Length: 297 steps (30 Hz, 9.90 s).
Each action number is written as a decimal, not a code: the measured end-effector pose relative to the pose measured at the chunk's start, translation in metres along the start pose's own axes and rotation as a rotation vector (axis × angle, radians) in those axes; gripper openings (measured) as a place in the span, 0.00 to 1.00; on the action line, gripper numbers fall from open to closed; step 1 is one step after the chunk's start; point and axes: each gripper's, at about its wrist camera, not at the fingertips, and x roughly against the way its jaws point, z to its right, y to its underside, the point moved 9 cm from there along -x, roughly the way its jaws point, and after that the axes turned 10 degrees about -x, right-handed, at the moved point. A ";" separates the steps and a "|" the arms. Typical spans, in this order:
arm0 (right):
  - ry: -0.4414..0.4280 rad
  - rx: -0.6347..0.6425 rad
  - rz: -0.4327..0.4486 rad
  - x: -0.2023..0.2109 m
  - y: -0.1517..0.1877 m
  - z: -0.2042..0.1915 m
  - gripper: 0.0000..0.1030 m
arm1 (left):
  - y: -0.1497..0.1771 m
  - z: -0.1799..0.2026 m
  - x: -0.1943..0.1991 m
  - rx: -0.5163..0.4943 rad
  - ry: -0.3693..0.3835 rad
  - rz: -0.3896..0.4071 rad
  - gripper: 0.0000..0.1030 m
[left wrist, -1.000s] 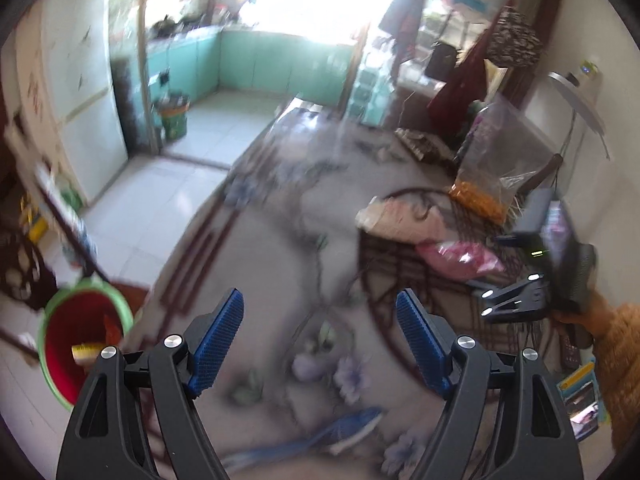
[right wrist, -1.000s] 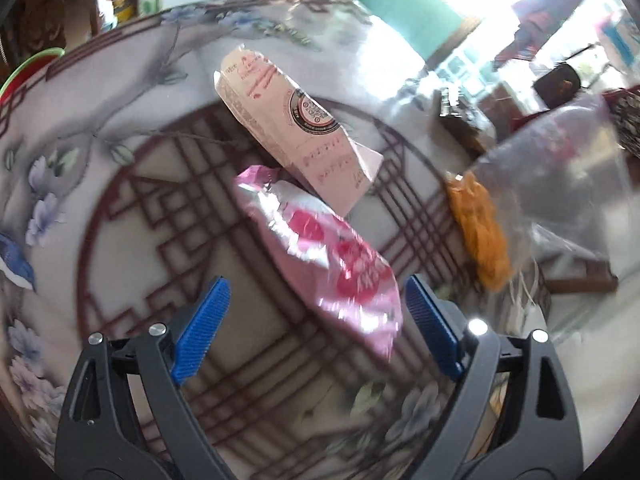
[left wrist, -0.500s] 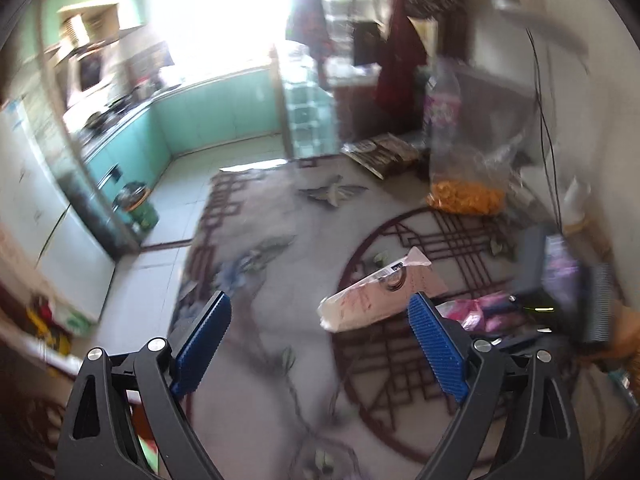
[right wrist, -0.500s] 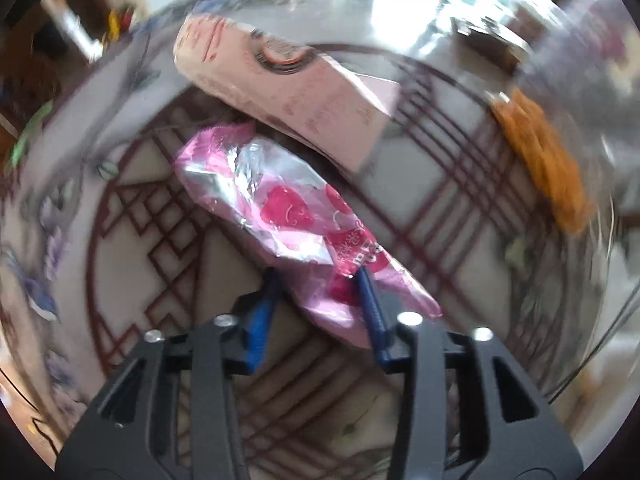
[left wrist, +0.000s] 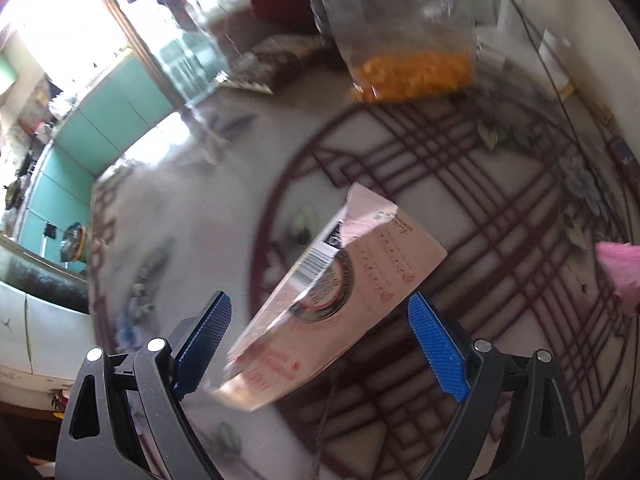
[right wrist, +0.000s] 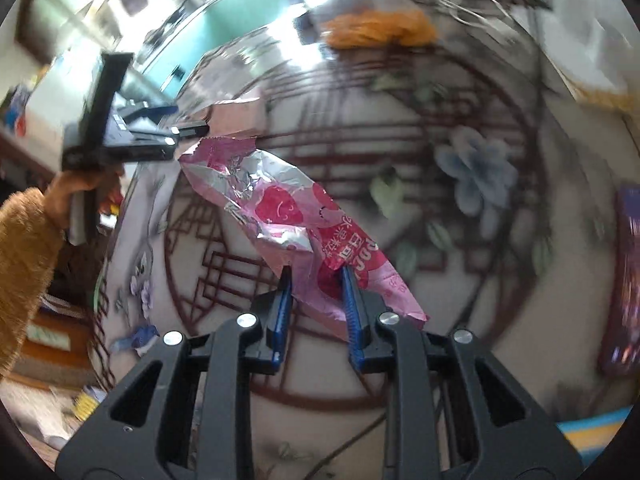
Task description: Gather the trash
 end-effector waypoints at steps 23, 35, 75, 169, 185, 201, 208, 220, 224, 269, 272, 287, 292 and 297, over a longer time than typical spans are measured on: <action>0.011 0.069 -0.086 -0.033 0.036 -0.060 0.24 | 0.081 0.045 0.096 0.387 0.141 0.197 0.23; 0.107 0.144 -0.178 -0.060 0.076 -0.083 0.59 | 0.192 0.069 0.113 0.641 0.157 0.125 0.23; 0.205 0.206 0.122 -0.023 0.114 -0.245 0.43 | 0.322 -0.007 0.187 0.659 0.146 0.255 0.23; -0.006 0.582 -0.075 -0.137 0.212 -0.482 0.78 | 0.522 -0.113 0.216 0.976 -0.093 0.185 0.46; -0.015 0.500 0.106 -0.005 0.172 -0.349 0.95 | 0.387 -0.004 0.240 0.874 -0.071 0.269 0.82; 0.054 0.462 0.634 0.150 0.115 -0.259 0.96 | 0.263 0.056 0.355 0.706 -0.544 0.611 0.92; 0.013 0.366 0.811 0.183 0.121 -0.242 0.96 | 0.253 0.067 0.375 0.748 -0.506 0.649 0.92; 0.069 0.306 0.567 0.145 0.111 -0.228 0.96 | 0.278 0.061 0.350 0.855 -0.394 0.565 0.92; 0.063 0.333 0.550 0.142 0.112 -0.233 0.96 | 0.278 0.059 0.353 0.854 -0.416 0.565 0.92; 0.088 0.357 0.509 0.121 0.101 -0.229 0.96 | 0.271 0.061 0.328 0.817 -0.435 0.478 0.92; 0.091 0.354 0.511 0.122 0.101 -0.227 0.96 | 0.270 0.062 0.327 0.814 -0.431 0.478 0.92; 0.093 0.353 0.504 0.120 0.099 -0.224 0.96 | 0.268 0.064 0.321 0.800 -0.418 0.471 0.92; 0.092 0.351 0.497 0.117 0.099 -0.224 0.96 | 0.265 0.065 0.314 0.770 -0.415 0.459 0.92; 0.073 0.325 0.432 0.072 0.094 -0.213 0.96 | 0.268 0.062 0.296 0.786 -0.384 0.412 0.92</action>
